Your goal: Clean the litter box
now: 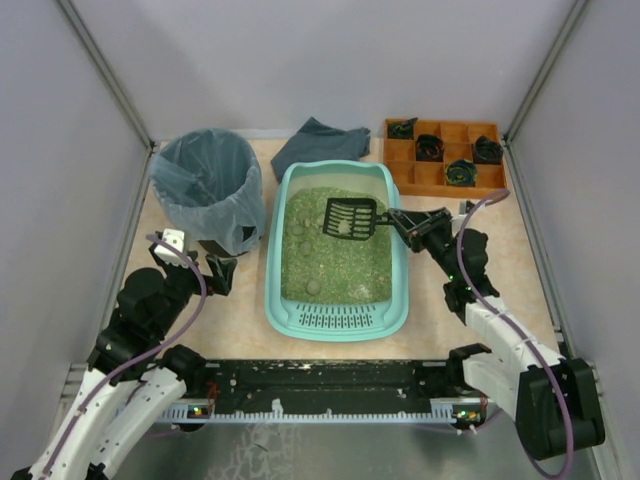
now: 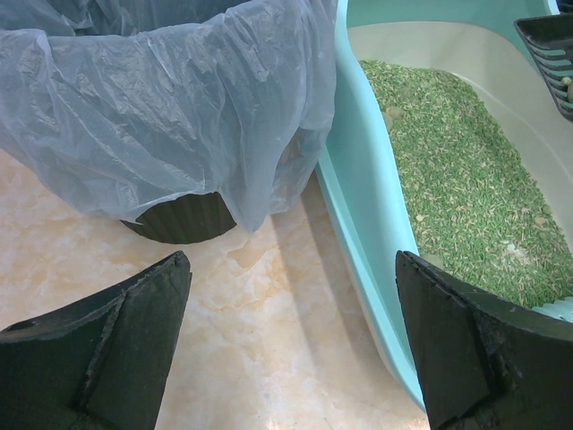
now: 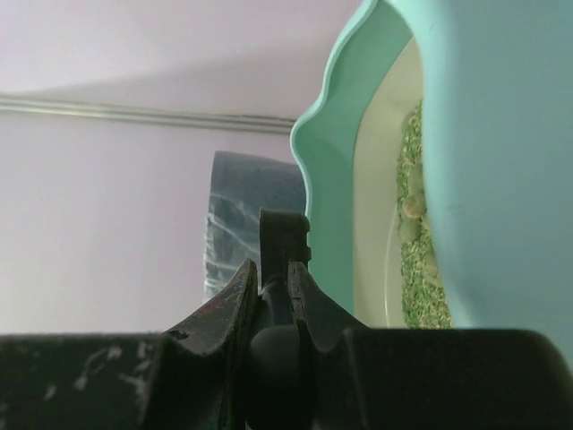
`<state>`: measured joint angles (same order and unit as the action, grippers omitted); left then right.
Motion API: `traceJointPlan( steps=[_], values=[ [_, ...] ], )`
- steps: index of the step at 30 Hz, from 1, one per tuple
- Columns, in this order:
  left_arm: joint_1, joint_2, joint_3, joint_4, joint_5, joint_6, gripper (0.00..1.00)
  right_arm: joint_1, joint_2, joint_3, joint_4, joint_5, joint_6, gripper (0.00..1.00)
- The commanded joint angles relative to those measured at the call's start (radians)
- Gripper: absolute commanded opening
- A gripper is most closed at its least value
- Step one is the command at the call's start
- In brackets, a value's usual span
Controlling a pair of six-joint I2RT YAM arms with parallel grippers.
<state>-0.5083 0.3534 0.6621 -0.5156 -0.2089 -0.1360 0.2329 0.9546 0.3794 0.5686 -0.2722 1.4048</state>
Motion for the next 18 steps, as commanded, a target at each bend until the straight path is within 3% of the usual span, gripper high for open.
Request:
traceJointPlan(
  steps=[1,4,7,11,15,17,18],
  values=[
    [0.005,-0.003,-0.003,0.022,0.006,0.003,1.00,0.009,0.008,0.061,0.028,-0.017,-0.026,0.00],
    [0.005,0.000,-0.002,0.022,0.006,0.002,1.00,-0.016,0.057,0.139,-0.076,-0.091,-0.087,0.00],
    [0.005,-0.001,-0.001,0.020,0.002,0.001,1.00,-0.065,0.041,0.072,-0.019,-0.044,-0.002,0.00],
    [0.005,-0.012,-0.003,0.019,-0.009,-0.002,1.00,0.050,0.098,0.155,0.020,-0.095,-0.047,0.00],
    [0.007,-0.005,-0.001,0.020,0.002,0.001,1.00,-0.023,0.077,0.088,-0.005,-0.038,0.015,0.00],
    [0.007,-0.008,-0.002,0.020,0.001,0.001,1.00,0.017,0.106,0.106,0.050,-0.062,0.010,0.00],
    [0.007,-0.008,-0.003,0.020,-0.001,0.000,1.00,0.045,0.117,0.148,-0.001,-0.067,-0.022,0.00]
  ],
)
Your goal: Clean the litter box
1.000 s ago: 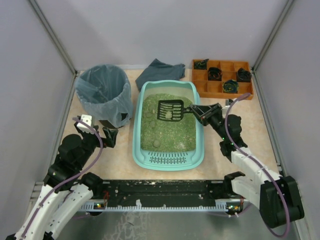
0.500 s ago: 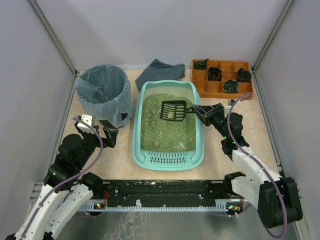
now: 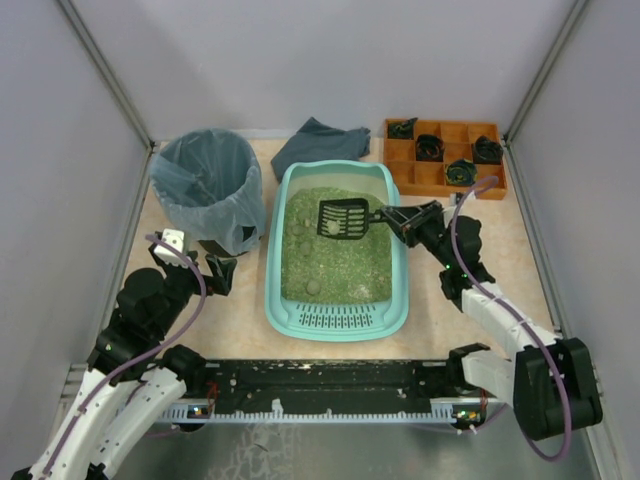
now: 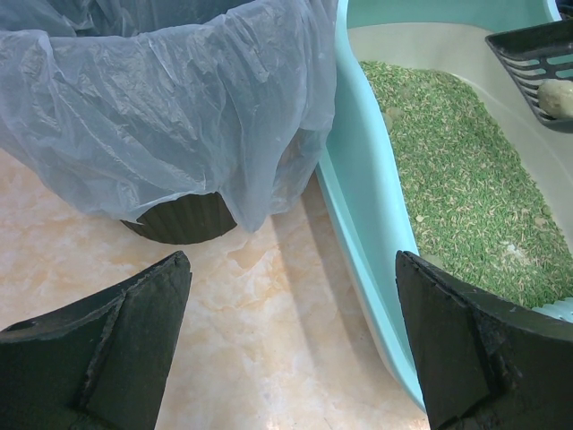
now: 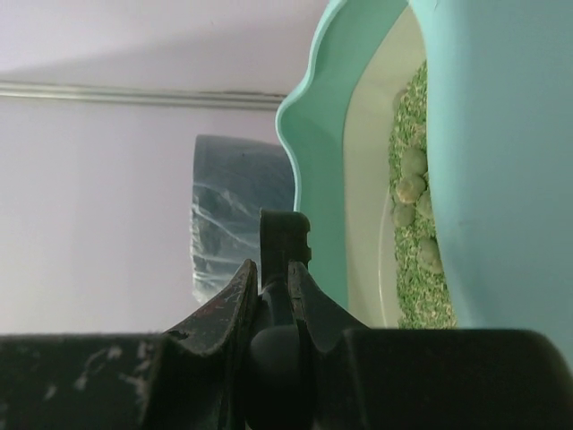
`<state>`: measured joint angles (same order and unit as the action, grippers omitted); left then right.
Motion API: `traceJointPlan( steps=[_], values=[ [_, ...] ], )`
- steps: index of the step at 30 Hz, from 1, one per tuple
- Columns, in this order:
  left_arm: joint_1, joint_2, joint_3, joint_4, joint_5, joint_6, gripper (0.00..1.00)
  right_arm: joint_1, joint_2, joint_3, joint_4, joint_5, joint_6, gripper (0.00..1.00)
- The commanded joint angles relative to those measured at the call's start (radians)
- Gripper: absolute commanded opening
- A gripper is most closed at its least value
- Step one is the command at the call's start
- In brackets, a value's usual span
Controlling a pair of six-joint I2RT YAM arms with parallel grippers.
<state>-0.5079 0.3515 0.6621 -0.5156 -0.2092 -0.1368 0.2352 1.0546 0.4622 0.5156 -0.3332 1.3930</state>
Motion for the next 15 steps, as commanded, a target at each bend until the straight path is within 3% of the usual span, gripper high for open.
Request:
traceJointPlan(
  steps=[1,6,15],
  values=[
    [0.006,-0.006,-0.002,0.020,-0.001,0.001,1.00,0.058,0.021,0.107,-0.002,-0.001,-0.038,0.00],
    [0.006,-0.011,-0.002,0.019,-0.004,-0.001,1.00,0.065,0.002,0.204,-0.133,0.071,-0.066,0.00],
    [0.006,-0.011,-0.002,0.020,-0.001,-0.001,1.00,0.082,0.013,0.323,-0.225,0.143,-0.059,0.00]
  ],
)
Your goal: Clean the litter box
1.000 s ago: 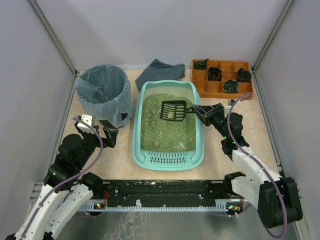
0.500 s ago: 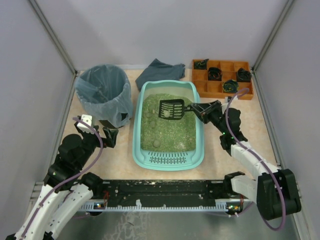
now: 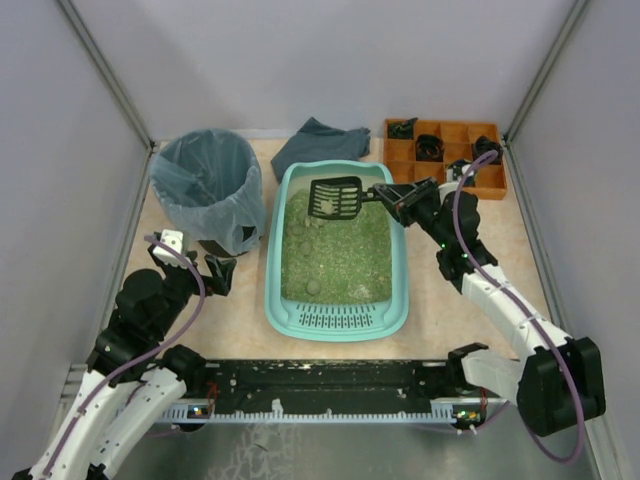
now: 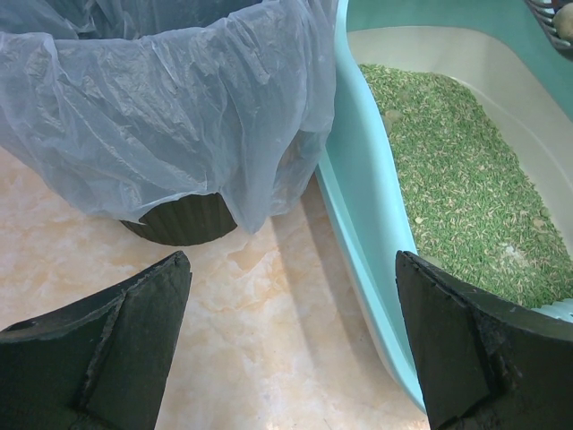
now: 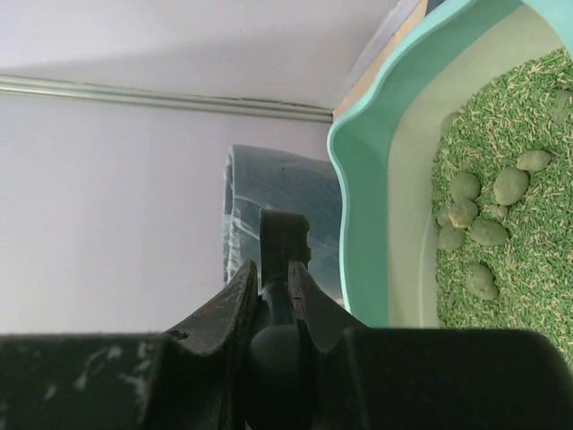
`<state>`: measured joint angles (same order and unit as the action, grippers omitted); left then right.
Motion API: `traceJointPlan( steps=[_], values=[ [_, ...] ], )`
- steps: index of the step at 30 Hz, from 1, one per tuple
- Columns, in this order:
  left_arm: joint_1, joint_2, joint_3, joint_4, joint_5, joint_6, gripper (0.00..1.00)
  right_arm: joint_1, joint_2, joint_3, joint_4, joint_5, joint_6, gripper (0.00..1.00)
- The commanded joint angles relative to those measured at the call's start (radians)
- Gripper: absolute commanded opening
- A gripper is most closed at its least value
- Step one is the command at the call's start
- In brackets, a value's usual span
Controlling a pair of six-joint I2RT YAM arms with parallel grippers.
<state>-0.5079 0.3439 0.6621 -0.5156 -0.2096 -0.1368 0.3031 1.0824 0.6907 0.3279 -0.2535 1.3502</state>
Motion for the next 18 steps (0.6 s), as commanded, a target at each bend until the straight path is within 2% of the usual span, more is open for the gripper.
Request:
traceJointPlan(
  steps=[1,9,13,18],
  values=[
    [0.006,-0.004,-0.002,0.020,-0.001,0.001,1.00,0.018,-0.017,0.104,-0.050,0.079,-0.015,0.00],
    [0.008,-0.007,-0.003,0.019,-0.005,-0.002,1.00,0.073,0.001,0.230,-0.132,0.198,-0.031,0.00],
    [0.007,-0.005,-0.002,0.019,-0.007,-0.001,1.00,0.161,0.049,0.358,-0.224,0.320,-0.040,0.00],
    [0.007,-0.011,-0.003,0.017,-0.013,-0.004,1.00,0.274,0.127,0.484,-0.260,0.478,-0.029,0.00]
  ],
)
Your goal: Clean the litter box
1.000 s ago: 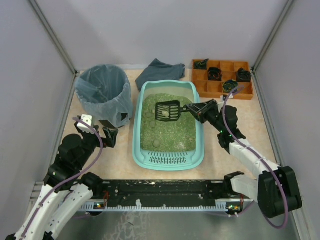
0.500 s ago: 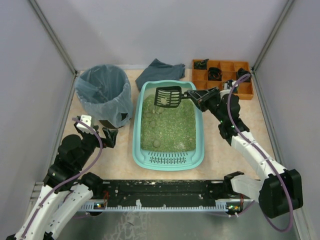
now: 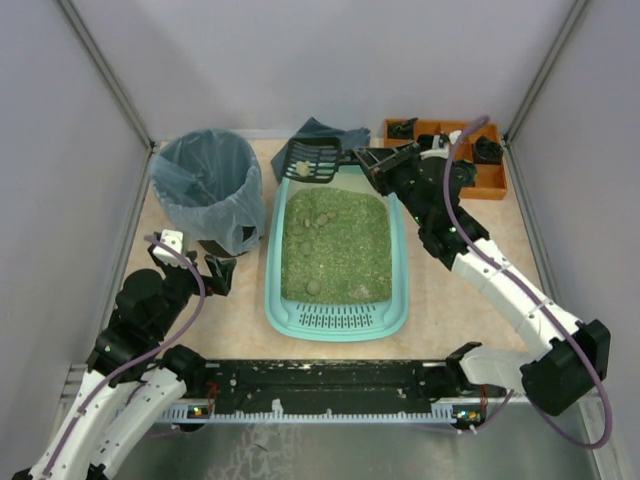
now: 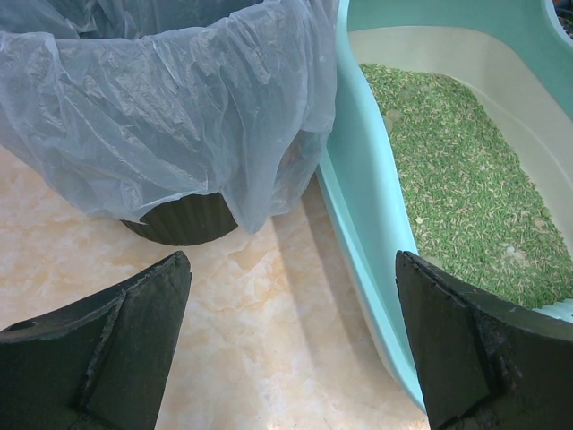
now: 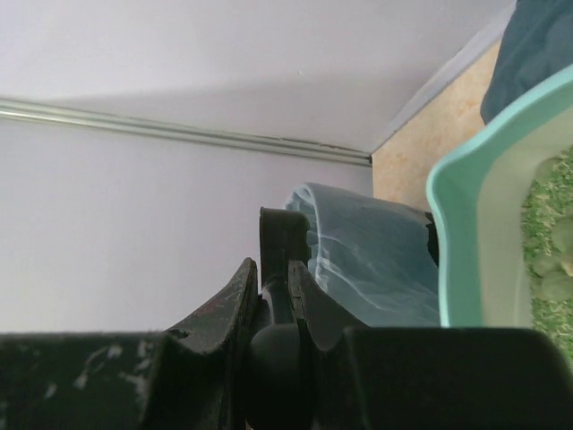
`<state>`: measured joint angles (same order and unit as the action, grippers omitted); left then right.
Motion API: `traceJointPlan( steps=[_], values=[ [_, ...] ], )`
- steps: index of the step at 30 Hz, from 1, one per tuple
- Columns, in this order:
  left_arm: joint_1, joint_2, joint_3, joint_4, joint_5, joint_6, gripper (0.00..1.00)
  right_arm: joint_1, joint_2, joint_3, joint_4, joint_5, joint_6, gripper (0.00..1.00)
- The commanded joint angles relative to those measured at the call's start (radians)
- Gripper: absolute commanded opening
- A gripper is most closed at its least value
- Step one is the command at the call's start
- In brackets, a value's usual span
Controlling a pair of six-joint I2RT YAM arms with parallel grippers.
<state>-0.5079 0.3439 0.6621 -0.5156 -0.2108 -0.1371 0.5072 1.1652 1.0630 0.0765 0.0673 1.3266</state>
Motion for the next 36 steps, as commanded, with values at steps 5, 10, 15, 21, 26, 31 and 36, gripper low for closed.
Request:
traceJointPlan(
  steps=[5,10,15,21,26,31,36],
  values=[
    [0.008,-0.018,-0.005,0.017,-0.016,-0.005,1.00,0.164,0.170,0.299,-0.039,0.237,-0.073,0.00],
    [0.009,-0.023,-0.004,0.015,-0.021,-0.007,1.00,0.232,0.285,0.421,-0.019,0.301,-0.103,0.00],
    [0.009,-0.031,-0.004,0.013,-0.026,-0.008,1.00,0.273,0.395,0.528,0.000,0.348,-0.164,0.00],
    [0.009,-0.032,-0.004,0.013,-0.027,-0.007,1.00,0.310,0.532,0.682,-0.008,0.370,-0.265,0.00],
    [0.011,-0.027,-0.004,0.014,-0.025,-0.007,1.00,0.358,0.632,0.803,-0.014,0.428,-0.393,0.00],
    [0.014,-0.025,-0.004,0.014,-0.022,-0.006,1.00,0.382,0.716,0.873,0.062,0.427,-0.540,0.00],
    [0.015,-0.017,-0.004,0.016,-0.019,-0.004,1.00,0.395,0.812,0.982,0.085,0.365,-0.694,0.00]
  ],
)
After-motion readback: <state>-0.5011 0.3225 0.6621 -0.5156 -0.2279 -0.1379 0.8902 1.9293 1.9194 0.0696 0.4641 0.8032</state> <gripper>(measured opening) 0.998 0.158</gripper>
